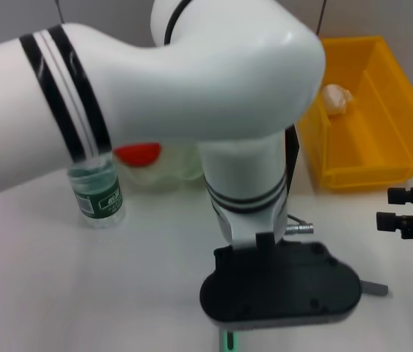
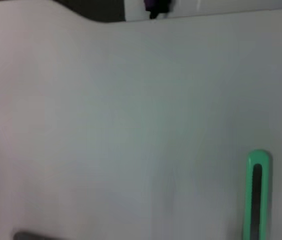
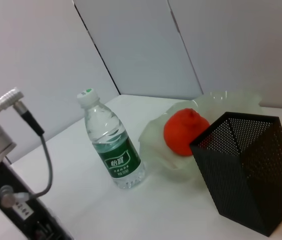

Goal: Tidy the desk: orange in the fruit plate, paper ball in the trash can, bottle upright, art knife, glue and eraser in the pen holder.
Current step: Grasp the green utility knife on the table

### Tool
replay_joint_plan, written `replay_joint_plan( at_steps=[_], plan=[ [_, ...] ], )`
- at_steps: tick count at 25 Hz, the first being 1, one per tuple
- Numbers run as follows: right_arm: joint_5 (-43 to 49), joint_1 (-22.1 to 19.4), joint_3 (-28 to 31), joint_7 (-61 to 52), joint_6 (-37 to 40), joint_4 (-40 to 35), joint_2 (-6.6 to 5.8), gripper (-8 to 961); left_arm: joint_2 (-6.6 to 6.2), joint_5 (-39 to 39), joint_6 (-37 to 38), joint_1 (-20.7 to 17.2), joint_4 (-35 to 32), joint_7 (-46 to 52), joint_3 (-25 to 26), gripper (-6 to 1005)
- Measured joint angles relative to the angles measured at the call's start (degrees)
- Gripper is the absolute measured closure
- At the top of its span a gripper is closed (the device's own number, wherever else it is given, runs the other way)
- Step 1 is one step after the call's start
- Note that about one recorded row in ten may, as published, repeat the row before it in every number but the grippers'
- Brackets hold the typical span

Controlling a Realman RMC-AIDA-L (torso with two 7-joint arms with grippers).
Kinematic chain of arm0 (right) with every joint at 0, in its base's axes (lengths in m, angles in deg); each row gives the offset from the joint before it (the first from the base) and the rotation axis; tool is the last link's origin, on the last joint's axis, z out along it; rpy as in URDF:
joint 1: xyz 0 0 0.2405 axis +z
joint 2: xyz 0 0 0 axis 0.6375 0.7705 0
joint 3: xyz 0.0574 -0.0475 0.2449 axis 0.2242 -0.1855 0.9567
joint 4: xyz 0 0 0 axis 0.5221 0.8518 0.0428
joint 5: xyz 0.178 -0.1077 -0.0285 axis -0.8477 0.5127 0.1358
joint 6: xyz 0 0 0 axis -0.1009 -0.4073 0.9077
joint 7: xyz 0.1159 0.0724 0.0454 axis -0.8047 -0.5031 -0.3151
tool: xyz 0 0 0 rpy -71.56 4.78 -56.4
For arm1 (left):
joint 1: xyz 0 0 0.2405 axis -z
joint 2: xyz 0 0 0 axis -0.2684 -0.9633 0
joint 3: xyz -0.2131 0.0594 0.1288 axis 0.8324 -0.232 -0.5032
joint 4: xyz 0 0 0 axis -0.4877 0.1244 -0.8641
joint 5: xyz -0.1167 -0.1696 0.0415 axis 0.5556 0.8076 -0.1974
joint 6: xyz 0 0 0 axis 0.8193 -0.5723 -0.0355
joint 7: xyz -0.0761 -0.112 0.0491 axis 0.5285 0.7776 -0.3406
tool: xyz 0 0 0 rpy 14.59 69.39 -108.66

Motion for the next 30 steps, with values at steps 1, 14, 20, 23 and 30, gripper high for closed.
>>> replay_joint_plan(
  at_steps=[1, 14, 20, 23, 30],
  plan=[
    [0.0, 0.11, 0.0, 0.0, 0.01, -0.01, 0.05, 127, 0.0, 0.7, -0.01, 0.59, 1.38, 0.04, 0.89, 323],
    [0.13, 1.22, -0.02, -0.01, -0.23, -0.07, 0.83, 127, 0.0, 3.1, -0.96, 1.46, 7.2, 1.85, 2.96, 322],
    [0.57, 1.79, -0.17, 0.01, -0.11, -0.11, 0.96, 127, 0.0, 2.45, -2.03, 1.46, 8.08, 3.69, 1.61, 322],
    [0.63, 1.86, -0.95, 0.03, -0.44, -0.11, 1.03, 127, 0.0, 1.64, -2.56, 1.46, 8.38, 4.75, 0.8, 322],
    [0.64, 1.95, -1.53, 0.07, -0.68, -0.1, 1.06, 127, 0.0, 0.47, -2.98, 1.42, 8.61, 6.95, -0.96, 322]
  ],
)
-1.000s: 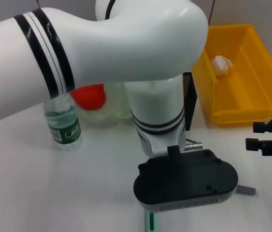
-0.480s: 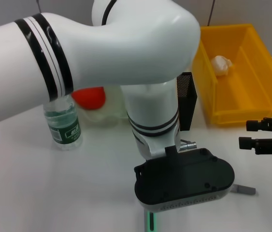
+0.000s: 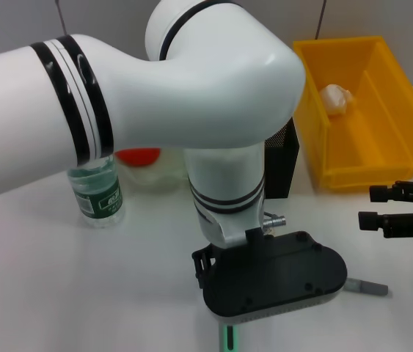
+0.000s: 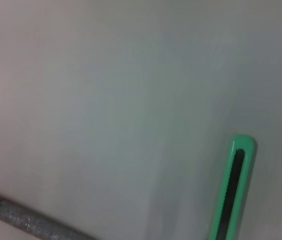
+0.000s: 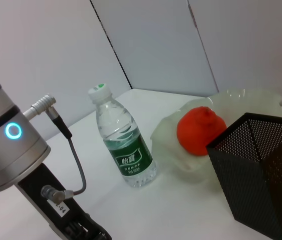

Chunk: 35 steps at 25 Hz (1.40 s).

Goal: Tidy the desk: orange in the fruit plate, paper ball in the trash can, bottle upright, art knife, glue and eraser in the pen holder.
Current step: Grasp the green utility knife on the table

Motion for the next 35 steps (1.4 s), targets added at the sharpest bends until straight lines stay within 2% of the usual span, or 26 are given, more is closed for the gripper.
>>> replay_joint_plan(
  at_steps=[25, 31, 35],
  plan=[
    [-0.02, 0.85, -0.86, 1.19, -0.09, 0.52, 0.07, 126, 0.0, 2.22, -1.03, -1.08, 1.21, 0.35, -3.64, 322],
    [-0.03, 0.96, -0.85, 1.19, -0.1, 0.36, 0.07, 126, 0.0, 1.88, -2.18, -1.25, 1.41, 0.18, -4.43, 409],
    [-0.03, 1.19, -0.84, 1.22, -0.1, 0.35, 0.07, 126, 0.0, 1.83, -2.88, -1.32, 1.86, -0.17, -4.83, 433]
  ],
)
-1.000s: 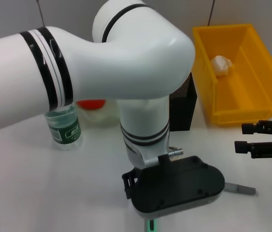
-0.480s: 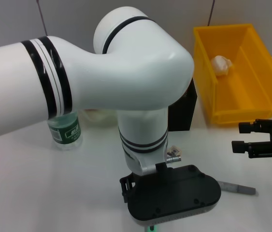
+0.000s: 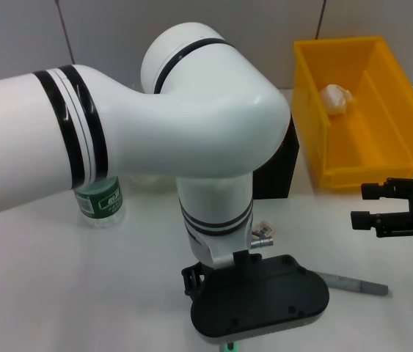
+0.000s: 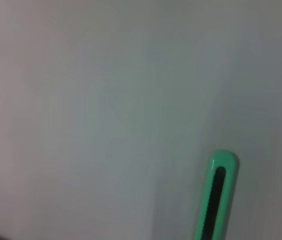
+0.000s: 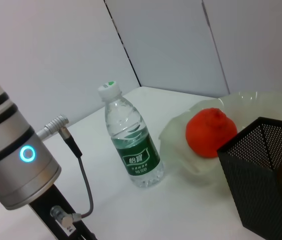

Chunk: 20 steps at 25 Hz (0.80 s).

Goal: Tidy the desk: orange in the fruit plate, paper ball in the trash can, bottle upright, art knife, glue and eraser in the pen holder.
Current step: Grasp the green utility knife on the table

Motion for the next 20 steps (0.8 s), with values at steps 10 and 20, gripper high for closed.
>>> replay_joint_plan(
  at_steps=[10, 20],
  plan=[
    [0.0, 0.75, 0.0, -0.04, 0.01, 0.07, 0.0, 126, 0.0, 0.46, -0.12, -0.18, 1.66, -2.09, -0.04, 484],
    [0.0, 0.9, 0.0, -0.06, -0.57, 0.52, 0.05, 126, 0.0, 0.92, -0.77, -0.99, 1.15, -3.8, -0.18, 518]
  ],
)
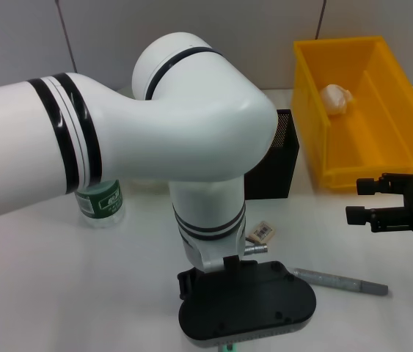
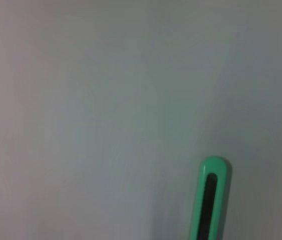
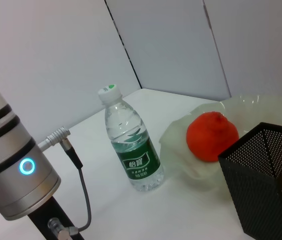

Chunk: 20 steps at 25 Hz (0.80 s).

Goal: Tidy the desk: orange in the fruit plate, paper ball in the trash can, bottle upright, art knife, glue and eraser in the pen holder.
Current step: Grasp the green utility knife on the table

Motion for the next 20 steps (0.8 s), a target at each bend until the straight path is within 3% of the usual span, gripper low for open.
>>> replay_joint_plan(
  at_steps=[20],
  plan=[
    [0.0, 0.35, 0.0, -0.34, -0.04, -0.35, 0.6, 127, 0.0, 0.21, -0.45, -0.31, 0.35, -2.37, -0.8, 570]
  ],
)
